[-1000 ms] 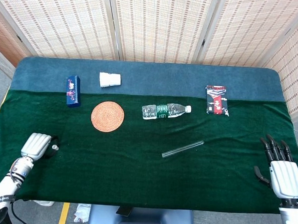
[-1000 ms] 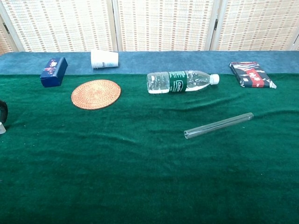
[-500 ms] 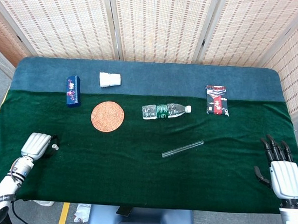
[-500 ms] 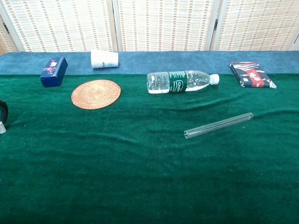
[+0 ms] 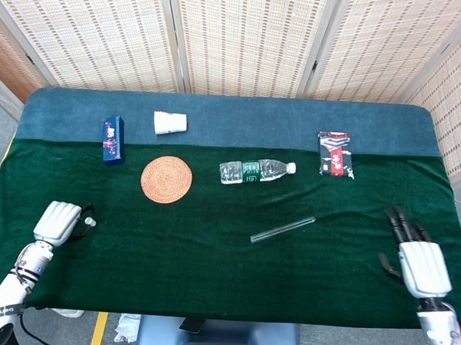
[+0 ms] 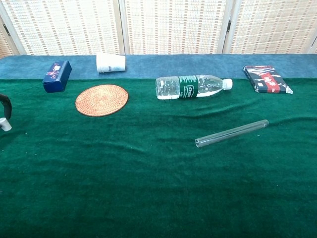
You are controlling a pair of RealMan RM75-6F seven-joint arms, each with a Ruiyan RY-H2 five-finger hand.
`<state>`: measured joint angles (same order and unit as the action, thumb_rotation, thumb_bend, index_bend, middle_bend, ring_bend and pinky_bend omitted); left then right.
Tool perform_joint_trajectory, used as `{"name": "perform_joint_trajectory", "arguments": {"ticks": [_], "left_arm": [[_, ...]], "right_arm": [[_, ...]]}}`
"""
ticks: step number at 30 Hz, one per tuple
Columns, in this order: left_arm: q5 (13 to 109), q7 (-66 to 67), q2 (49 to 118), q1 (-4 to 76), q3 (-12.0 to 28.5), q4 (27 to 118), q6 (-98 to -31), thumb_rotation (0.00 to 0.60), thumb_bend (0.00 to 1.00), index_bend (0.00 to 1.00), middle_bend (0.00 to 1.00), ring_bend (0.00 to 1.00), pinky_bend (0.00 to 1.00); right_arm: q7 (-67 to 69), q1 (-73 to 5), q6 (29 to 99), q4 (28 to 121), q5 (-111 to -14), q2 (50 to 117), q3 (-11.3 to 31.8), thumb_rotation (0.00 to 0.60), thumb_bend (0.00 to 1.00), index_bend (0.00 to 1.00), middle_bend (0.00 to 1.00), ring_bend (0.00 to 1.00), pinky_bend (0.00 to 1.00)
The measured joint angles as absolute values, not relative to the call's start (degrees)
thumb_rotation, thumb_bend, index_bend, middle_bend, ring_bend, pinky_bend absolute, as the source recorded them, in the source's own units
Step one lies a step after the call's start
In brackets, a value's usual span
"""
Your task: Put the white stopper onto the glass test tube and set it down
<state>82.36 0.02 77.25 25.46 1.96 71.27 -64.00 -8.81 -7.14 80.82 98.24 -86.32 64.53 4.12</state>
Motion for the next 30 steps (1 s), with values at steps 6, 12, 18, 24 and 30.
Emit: {"name": "perform_joint_trajectory", "arguments": {"ticks": [6,12,18,24,30], "left_arm": [[84.04,1.25,76.08,25.02,1.98,74.45,-66.43,0.6,0.44,0.61,1.0,0.91,0.82],[84.29,1.8,74.74,24.57,1.74,77.03,-66.95,0.6,0.44,0.61,1.0,0.91,0.82],[84.34,1.8,73.69,23.92,1.5,78.39,-67.65,0.6,0.44,0.61,1.0,0.91,0.82],[84.14,1.51,73.14,23.44,1.23,78.82,-67.62,0.6,0.44,0.61,1.0,0.91,0.82],[83.76,1.39,73.11,23.1,1.16,78.82,-67.48,0.6,0.44,0.61,1.0,0.91,0.82]], "right_arm": [[-12.95,-11.31,75.56,98.62,-87.35,66.67,4.17,0.6,0.42,0.18,0.56,0.76,0.74],[-13.19,-16.06,69.63,96.62,-87.97,70.61,4.74,0.6,0.42,0.34,0.77,0.9,0.93],[-15.8,-22.34,61.59,93.32,-86.71,75.42,5.58,0.6,0.42,0.41,0.84,0.98,1.0],[-19.34,-27.32,56.04,88.98,-83.45,79.58,6.76,0.6,0.41,0.41,0.84,0.98,1.0],[-21.47,-30.53,53.07,85.0,-80.6,82.26,7.7,0.6,0.41,0.41,0.84,0.98,1.0]]}}
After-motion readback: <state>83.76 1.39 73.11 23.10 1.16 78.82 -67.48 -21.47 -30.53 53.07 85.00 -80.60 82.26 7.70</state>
